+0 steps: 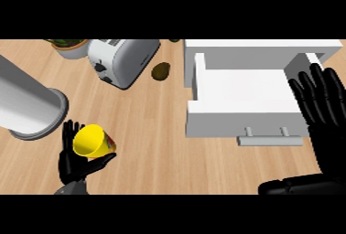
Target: Pick up the cup, place it into the drawer and close the drawer
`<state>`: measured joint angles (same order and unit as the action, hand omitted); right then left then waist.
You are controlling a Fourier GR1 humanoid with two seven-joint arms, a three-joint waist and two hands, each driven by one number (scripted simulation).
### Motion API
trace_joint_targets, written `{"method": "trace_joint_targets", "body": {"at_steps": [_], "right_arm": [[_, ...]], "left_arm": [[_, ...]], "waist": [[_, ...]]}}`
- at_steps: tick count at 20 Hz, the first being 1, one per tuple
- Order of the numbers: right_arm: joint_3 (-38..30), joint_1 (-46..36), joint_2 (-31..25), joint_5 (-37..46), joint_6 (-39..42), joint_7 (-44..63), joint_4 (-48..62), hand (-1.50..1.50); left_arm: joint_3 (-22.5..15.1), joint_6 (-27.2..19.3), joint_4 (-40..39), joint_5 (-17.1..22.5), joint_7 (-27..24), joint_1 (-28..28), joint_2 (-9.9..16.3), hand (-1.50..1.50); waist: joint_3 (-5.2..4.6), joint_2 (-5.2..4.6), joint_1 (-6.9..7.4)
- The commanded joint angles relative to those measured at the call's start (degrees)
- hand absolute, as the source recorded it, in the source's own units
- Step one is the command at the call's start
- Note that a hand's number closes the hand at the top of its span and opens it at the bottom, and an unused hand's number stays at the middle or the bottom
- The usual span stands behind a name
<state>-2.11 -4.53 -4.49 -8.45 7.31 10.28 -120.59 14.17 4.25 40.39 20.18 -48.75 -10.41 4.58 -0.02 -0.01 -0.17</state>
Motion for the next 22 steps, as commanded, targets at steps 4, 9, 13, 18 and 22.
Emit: {"method": "trace_joint_targets", "body": {"at_steps": [4,9,13,18,22], "right_arm": [[-1.5,-2.0,-1.2,-2.6,0.5,3.0,-0.9,-1.5],[-1.8,-1.5,-1.0,-0.5,1.3,-2.1,3.9,-1.5],[-0.8,0.0,0.7,1.1,0.7,-5.4,5.1,-1.5],[2.9,2.3,1.4,2.3,-0.7,0.8,-2.6,-1.5],[3.4,-2.8,1.8,4.4,-2.7,1.5,0.0,-1.5]], "left_arm": [[-0.6,5.7,-6.2,0.6,-4.5,-4.1,-1.0,1.5],[-0.5,3.7,-6.8,-1.0,-9.1,-4.9,0.1,1.5],[0.9,0.9,-5.2,-0.9,-11.1,-4.8,1.3,1.5],[-2.8,8.1,-7.3,-3.0,-10.9,-5.7,1.9,1.5],[-3.3,9.0,-5.4,-3.3,-9.8,-8.3,3.8,1.5]], "waist": [[-0.02,-0.04,-0.17],[0.0,-0.05,-0.06],[0.01,-0.06,0.03],[-0.02,-0.02,-0.25],[-0.03,-0.03,-0.02]]}}
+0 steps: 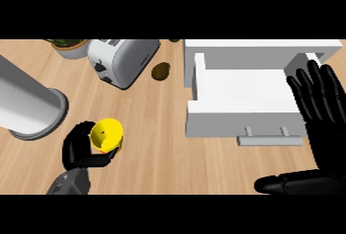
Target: Pick up the cup, place it into the drawer and close the drawer
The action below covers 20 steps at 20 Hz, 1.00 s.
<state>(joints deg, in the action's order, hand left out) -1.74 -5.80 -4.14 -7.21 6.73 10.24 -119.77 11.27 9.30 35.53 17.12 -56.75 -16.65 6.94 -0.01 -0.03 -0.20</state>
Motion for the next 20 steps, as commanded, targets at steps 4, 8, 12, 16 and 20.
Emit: {"method": "trace_joint_targets", "body": {"at_steps": [4,8,12,16,20], "right_arm": [[-5.4,-1.3,-3.1,-4.6,2.0,0.6,1.4,-1.5],[-2.3,2.6,-1.3,-2.3,1.6,0.0,-1.2,-1.5],[-0.1,5.3,0.2,-1.5,0.5,2.3,-5.3,-1.5],[-3.7,1.1,-1.7,-2.8,2.1,-1.5,1.6,-1.5],[-3.2,2.1,-1.5,-3.1,1.2,1.3,-1.5,-1.5]], "left_arm": [[-3.2,4.4,12.1,0.6,2.7,1.7,0.2,1.5],[-6.8,4.0,20.4,-0.9,6.2,4.5,0.2,1.5],[-8.3,3.5,28.4,1.1,17.3,0.4,0.8,1.5],[-10.6,0.3,37.5,1.6,23.8,1.0,-1.9,1.5],[-11.5,-5.7,46.3,3.9,36.3,-4.3,-3.7,1.5]], "waist": [[0.06,0.2,0.54],[0.06,0.23,0.41],[0.06,0.35,0.12],[0.04,0.14,0.28],[0.06,0.27,0.26]]}}
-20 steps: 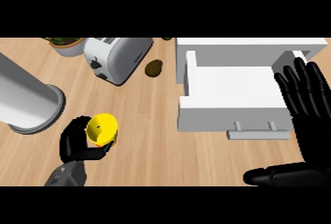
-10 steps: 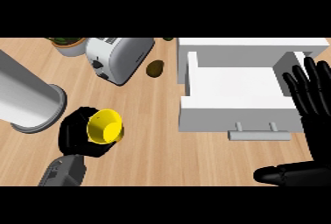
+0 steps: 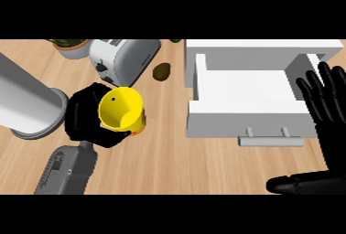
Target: Pick up the cup, place it into the drawer and close the drawer
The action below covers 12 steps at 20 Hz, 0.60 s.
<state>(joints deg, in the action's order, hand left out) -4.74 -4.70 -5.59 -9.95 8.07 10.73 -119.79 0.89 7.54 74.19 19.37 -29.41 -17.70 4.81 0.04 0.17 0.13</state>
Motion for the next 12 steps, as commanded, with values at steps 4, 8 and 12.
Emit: {"method": "trace_joint_targets", "body": {"at_steps": [4,8,12], "right_arm": [[0.3,2.9,0.6,-1.1,0.3,0.5,-3.5,-1.5],[0.8,1.4,1.1,1.2,0.0,-2.2,-0.5,-1.5],[-0.4,-0.8,-0.1,1.7,0.3,-3.1,2.2,-1.5]], "left_arm": [[-2.4,-8.9,8.9,-2.1,10.5,-7.1,-3.2,1.5],[-3.0,-14.2,11.0,-3.8,18.5,-14.5,-3.6,1.5],[-5.4,-15.3,10.3,-6.2,18.0,-15.3,-4.7,1.5]], "waist": [[-0.02,-0.08,-0.5],[-0.01,-0.08,-0.36],[-0.03,-0.13,-0.24]]}}
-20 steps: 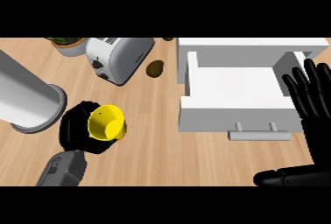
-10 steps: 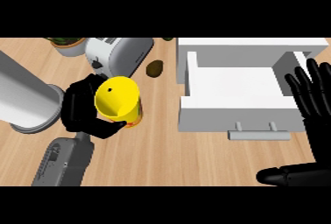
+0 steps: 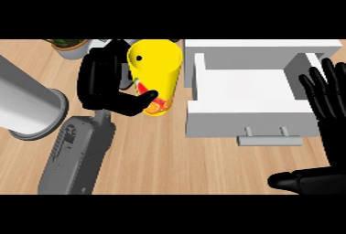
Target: Pick up the cup, place it into the drawer and close the drawer
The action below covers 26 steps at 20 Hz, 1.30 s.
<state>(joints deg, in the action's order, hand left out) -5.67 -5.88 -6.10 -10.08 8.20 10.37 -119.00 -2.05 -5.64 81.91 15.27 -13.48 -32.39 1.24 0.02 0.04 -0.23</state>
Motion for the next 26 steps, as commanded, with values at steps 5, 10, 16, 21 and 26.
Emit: {"method": "trace_joint_targets", "body": {"at_steps": [5,10,16,21,26], "right_arm": [[1.2,3.5,0.4,-0.3,0.3,1.7,-4.6,-1.5],[0.2,1.2,0.7,-0.4,0.3,-0.8,0.1,-1.5],[2.0,-0.1,1.4,2.7,-0.8,-1.3,1.0,-1.5],[0.7,3.9,0.5,0.3,2.0,-3.0,-0.6,-1.5],[-1.4,3.2,-0.9,-3.0,2.8,-0.6,-0.9,-1.5]], "left_arm": [[0.9,-4.5,-9.6,-4.4,2.7,-13.3,-0.9,1.5],[-3.5,-8.7,-14.9,-2.7,4.8,-19.2,-1.2,1.5],[-5.1,-11.8,-25.5,-1.3,2.8,-26.1,-1.2,1.5],[-9.5,-16.1,-35.2,4.3,-3.3,-29.6,-1.2,1.5],[-9.5,-16.7,-43.1,6.5,-4.0,-37.0,-1.2,1.5]], "waist": [[-0.01,-0.02,-0.6],[0.0,-0.08,-0.58],[0.0,-0.2,-0.76],[0.01,-0.4,-2.02],[0.02,-0.4,-2.21]]}}
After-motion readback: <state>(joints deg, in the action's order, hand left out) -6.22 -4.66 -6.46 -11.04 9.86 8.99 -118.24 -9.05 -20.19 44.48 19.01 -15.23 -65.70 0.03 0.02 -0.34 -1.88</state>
